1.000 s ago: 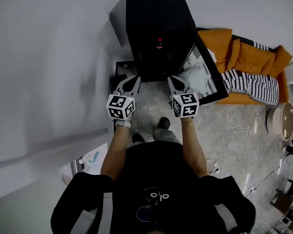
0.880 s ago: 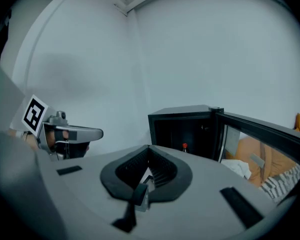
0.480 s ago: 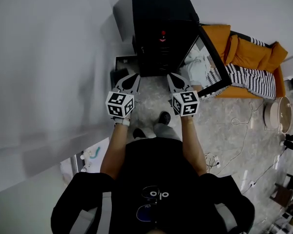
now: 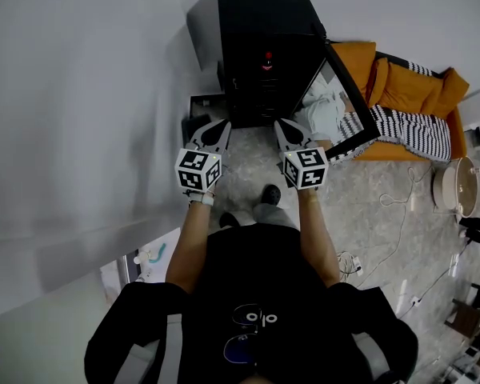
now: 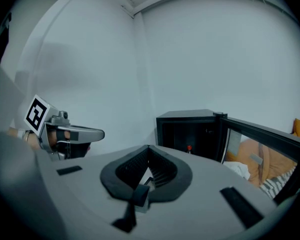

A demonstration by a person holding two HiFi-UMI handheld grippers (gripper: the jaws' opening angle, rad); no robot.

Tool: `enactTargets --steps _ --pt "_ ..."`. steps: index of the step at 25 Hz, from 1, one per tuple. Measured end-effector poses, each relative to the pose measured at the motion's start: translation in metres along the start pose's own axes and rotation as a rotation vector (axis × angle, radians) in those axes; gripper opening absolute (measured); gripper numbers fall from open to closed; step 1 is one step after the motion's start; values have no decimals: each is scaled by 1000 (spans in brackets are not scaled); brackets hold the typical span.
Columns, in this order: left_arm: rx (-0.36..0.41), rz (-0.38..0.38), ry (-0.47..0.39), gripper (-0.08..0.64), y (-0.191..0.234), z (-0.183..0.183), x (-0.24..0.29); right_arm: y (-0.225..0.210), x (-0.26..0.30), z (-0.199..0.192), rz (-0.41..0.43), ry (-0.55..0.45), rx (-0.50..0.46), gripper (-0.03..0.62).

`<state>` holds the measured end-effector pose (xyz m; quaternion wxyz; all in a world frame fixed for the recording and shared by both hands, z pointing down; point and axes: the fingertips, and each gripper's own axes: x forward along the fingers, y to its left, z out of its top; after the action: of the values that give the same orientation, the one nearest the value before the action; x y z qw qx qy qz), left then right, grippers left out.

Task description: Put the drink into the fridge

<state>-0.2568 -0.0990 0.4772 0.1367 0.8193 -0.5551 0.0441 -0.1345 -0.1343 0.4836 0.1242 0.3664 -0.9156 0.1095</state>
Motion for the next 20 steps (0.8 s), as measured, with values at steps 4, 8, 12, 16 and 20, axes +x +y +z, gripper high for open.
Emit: enactTargets --steps 4,8,12,16,20 --pt "0 -2 3 6 0 0 0 3 0 0 11 3 -12 6" --pt "0 -7 3 6 -1 2 3 3 2 2 17 2 -19 6" --pt "3 -13 3 6 -1 2 8 1 5 0 17 8 -28 8" --pt "6 -20 5 6 -4 1 10 -1 4 -2 9 15 -32 7" --pt "7 -26 13 6 -5 -2 12 -3 3 -3 4 15 -34 6"
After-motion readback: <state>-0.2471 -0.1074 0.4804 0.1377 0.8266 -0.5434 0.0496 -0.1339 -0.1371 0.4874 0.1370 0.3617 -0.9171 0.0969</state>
